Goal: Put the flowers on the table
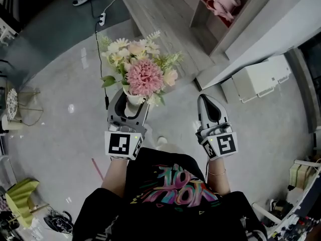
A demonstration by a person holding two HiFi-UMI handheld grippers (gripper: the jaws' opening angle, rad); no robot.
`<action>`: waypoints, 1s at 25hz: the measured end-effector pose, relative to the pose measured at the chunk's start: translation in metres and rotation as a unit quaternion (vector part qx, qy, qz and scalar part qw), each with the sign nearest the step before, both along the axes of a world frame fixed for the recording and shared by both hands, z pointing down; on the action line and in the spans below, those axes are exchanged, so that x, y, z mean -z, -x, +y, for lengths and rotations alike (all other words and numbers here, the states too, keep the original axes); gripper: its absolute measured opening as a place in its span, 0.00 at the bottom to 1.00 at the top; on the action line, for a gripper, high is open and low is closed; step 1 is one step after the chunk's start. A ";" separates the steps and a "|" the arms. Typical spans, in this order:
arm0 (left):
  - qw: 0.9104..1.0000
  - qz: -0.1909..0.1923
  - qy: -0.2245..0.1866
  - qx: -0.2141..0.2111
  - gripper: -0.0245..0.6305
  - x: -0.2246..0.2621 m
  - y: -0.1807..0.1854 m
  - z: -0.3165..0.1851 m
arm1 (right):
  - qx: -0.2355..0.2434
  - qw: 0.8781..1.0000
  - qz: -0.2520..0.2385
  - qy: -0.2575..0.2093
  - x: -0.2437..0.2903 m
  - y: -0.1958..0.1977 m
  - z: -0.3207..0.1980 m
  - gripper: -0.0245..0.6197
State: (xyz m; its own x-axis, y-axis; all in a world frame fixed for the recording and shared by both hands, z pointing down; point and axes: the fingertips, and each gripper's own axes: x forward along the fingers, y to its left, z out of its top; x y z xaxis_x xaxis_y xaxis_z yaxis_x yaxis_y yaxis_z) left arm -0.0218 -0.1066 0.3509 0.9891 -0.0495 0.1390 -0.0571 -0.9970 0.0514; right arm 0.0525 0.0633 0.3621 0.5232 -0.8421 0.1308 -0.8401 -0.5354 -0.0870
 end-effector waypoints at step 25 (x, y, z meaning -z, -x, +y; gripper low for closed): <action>0.999 0.017 -0.016 -0.027 0.46 0.000 -0.001 -0.008 | -0.032 0.999 0.026 -0.001 0.004 0.007 -0.002 0.06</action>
